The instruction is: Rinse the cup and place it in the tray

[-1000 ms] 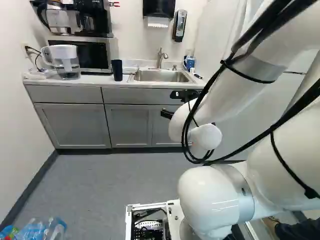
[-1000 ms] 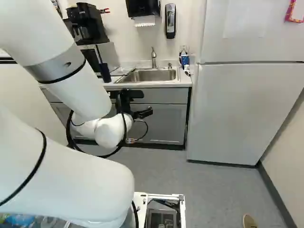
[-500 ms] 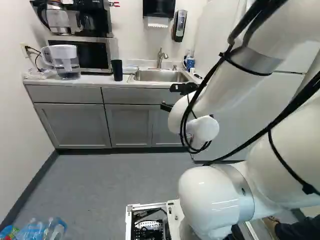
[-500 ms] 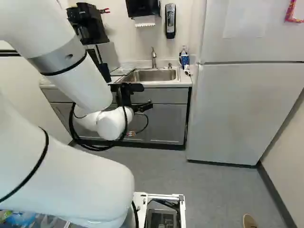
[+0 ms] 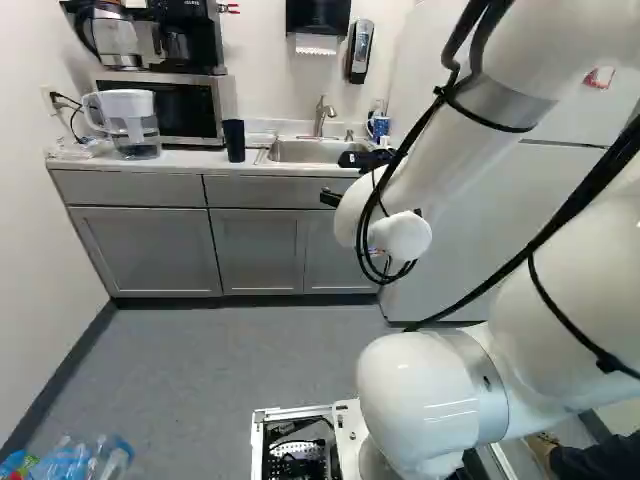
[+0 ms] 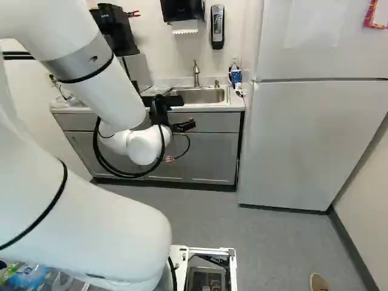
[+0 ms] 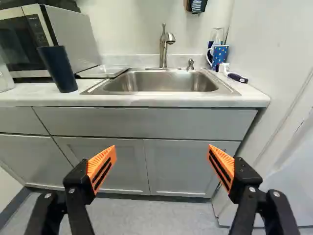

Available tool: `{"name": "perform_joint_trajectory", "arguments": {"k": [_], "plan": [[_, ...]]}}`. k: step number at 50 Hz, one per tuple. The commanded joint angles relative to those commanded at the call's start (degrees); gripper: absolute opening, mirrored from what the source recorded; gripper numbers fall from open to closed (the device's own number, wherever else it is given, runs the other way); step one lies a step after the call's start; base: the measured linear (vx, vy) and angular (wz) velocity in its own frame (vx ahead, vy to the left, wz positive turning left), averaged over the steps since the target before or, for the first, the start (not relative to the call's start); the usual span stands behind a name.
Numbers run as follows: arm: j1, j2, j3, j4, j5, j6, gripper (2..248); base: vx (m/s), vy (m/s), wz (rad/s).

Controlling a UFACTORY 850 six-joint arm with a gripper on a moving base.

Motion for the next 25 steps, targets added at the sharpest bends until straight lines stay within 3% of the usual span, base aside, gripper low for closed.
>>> {"name": "perform_joint_trajectory", "arguments": {"k": [25], "plan": [[0.0, -0.5, -3.9, 0.0, -4.0, 0.0, 247, 0.000, 0.000, 0.000]]}}
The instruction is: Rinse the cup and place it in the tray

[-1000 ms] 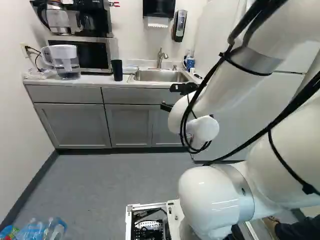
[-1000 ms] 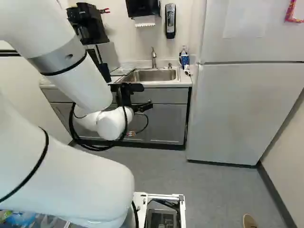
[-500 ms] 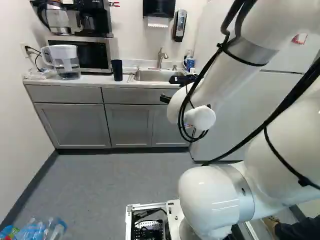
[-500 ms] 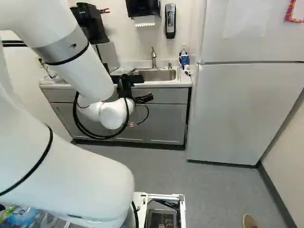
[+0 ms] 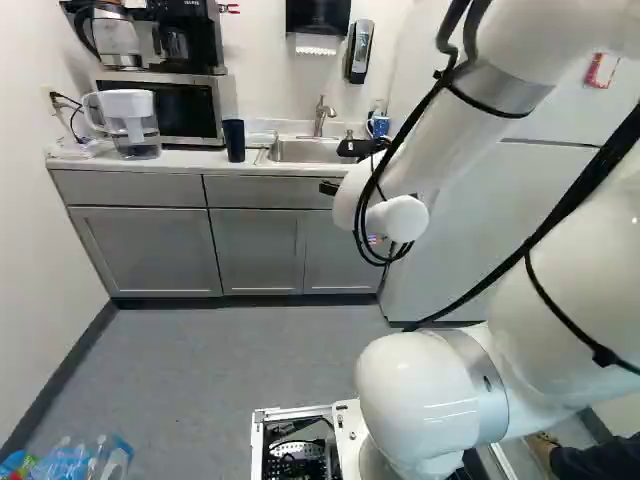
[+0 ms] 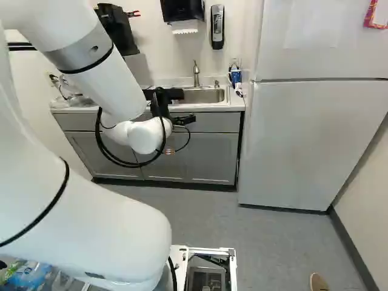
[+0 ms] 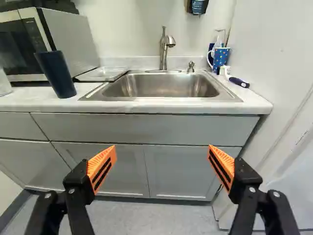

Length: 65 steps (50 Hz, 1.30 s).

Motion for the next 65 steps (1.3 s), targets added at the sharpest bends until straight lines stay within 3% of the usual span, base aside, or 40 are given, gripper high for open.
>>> {"name": "perform_joint_trajectory", "arguments": {"k": [65], "plan": [[0.0, -1.1, -9.7, 0.0, -8.2, 0.0, 247, 0.000, 0.000, 0.000]]}}
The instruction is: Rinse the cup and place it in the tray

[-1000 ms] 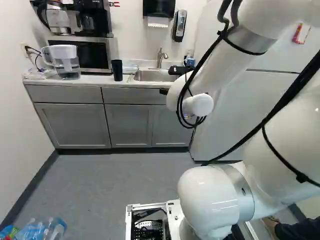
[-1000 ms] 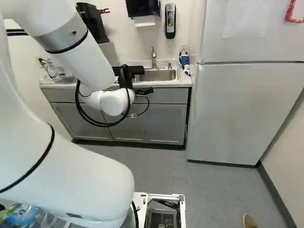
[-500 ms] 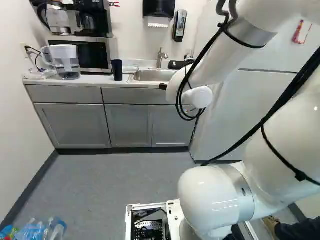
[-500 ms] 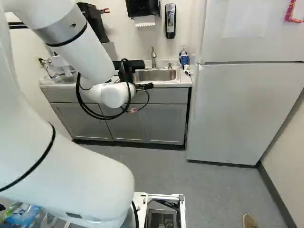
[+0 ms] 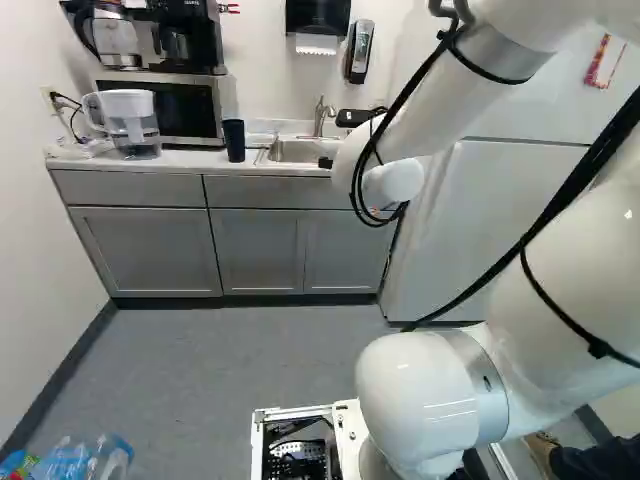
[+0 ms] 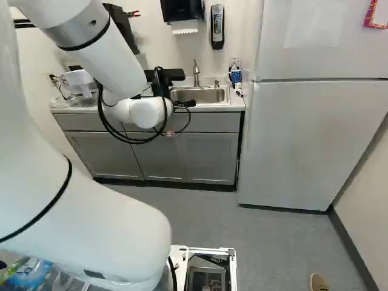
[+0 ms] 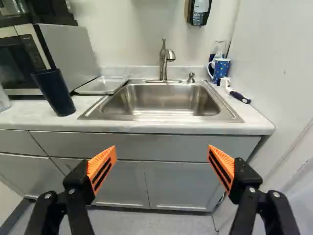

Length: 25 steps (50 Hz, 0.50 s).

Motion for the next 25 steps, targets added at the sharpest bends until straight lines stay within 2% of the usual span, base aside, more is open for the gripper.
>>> {"name": "perform_joint_trajectory", "arguments": {"k": [25], "plan": [[0.0, -0.6, -3.8, 0.0, -1.8, 0.0, 247, 0.000, 0.000, 0.000]]}}
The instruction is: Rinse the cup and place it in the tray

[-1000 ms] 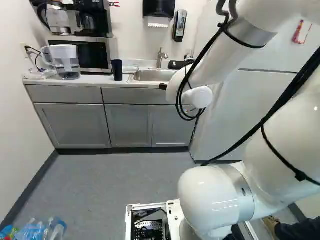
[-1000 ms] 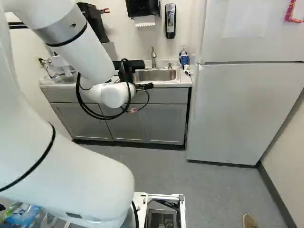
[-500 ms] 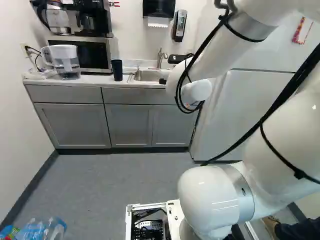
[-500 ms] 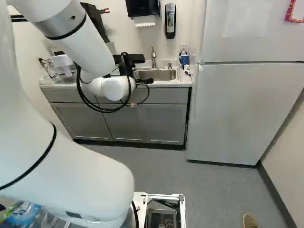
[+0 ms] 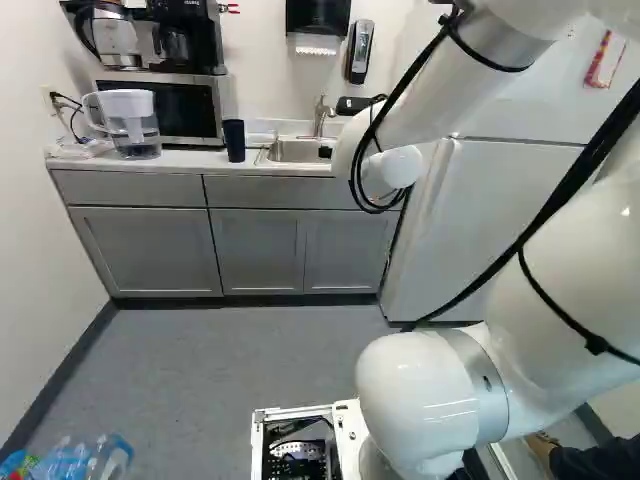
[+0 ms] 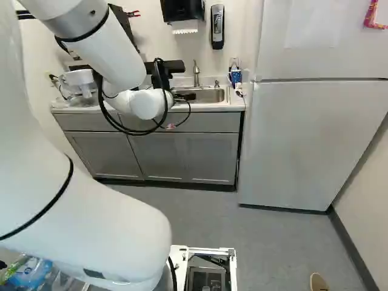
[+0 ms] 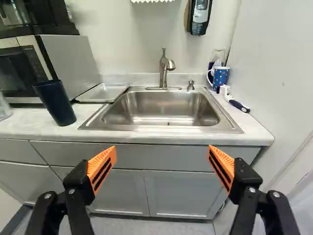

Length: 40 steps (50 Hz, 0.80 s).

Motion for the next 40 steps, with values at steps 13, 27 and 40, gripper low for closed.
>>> {"name": "perform_joint_trajectory", "arguments": {"k": [13, 27, 40], "plan": [[0.0, -0.4, -1.9, 0.0, -0.9, 0.0, 247, 0.000, 0.000, 0.000], [0.0, -0.8, -4.1, 0.0, -1.8, 0.0, 247, 0.000, 0.000, 0.000], [0.0, -1.3, -6.2, 0.0, -3.1, 0.0, 247, 0.000, 0.000, 0.000]]}}
